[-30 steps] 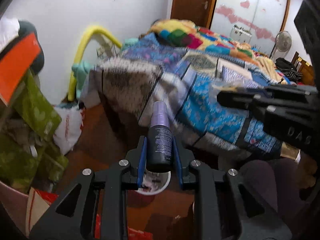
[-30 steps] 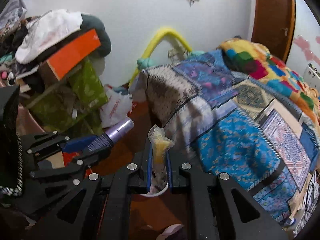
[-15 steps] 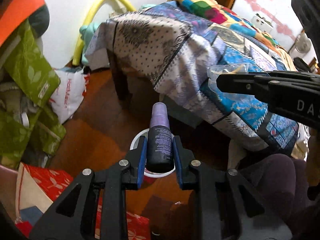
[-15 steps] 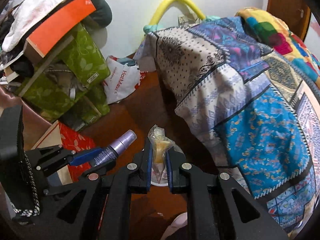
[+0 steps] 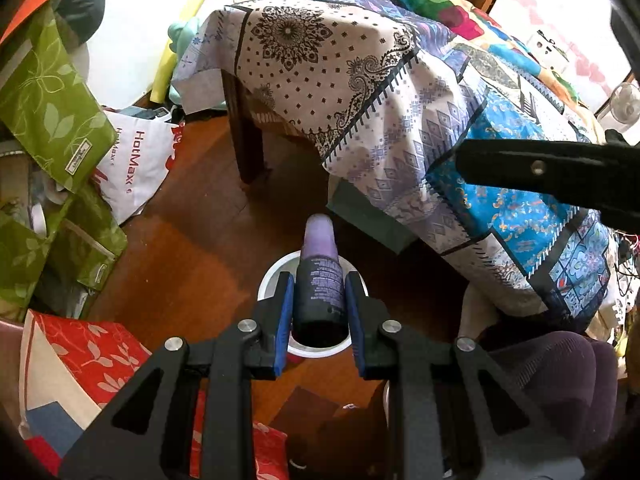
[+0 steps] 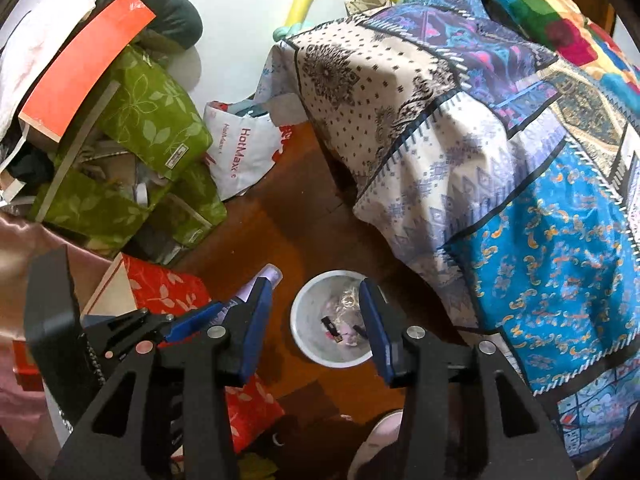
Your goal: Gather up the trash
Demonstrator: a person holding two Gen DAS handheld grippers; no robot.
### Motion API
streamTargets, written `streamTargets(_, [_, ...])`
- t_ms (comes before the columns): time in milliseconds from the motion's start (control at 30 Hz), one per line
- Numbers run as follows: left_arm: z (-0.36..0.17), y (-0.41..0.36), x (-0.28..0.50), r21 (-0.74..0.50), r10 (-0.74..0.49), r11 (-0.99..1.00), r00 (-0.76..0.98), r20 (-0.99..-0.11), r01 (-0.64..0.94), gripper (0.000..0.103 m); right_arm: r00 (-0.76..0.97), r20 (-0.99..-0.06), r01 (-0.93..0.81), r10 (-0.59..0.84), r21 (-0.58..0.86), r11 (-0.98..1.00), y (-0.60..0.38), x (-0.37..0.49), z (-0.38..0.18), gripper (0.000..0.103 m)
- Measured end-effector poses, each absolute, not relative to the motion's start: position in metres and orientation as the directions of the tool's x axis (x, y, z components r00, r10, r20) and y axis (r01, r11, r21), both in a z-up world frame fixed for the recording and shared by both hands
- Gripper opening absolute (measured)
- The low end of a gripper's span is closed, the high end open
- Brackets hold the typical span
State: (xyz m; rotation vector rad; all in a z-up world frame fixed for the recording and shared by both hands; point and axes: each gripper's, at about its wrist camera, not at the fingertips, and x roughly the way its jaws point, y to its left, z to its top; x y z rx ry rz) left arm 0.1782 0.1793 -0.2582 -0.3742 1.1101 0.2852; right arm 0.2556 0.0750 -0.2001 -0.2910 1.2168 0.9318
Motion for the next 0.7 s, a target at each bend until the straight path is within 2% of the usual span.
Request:
streamTargets(133, [-0.256,0.178,0.185,-0.178,0.010,0.898,0.424,-0.906,-0.402,0.025,0.091,-0.886,-0.745,0.455,0.243,0.621,0.065,0.256,-0.190,0.042])
streamTargets(367, [-0.242,0.170,0.188,-0.143,0.047,0.907,0.431,-0.901,-0.397,0.025,0.166,-0.868,-0.742,0.467,0.203,0.639,0.036,0.250,-0.170,0.042])
streamTargets(600, [-0.188,0.148,0.172,-0.117,0.102,0.922,0.523,-0.846,-0.370,0.026,0.280,-0.827,-0.721,0.487,0.153,0.676,-0.005,0.236,-0.136,0.042])
streamTargets(700, [-0.161,0.134,0.161,-0.100,0.127,0.931,0.567,-0.814,-0.351,0.031,0.321,-0.801,-0.704,0.504,0.154,0.693,-0.025,0.226,-0.120,0.042])
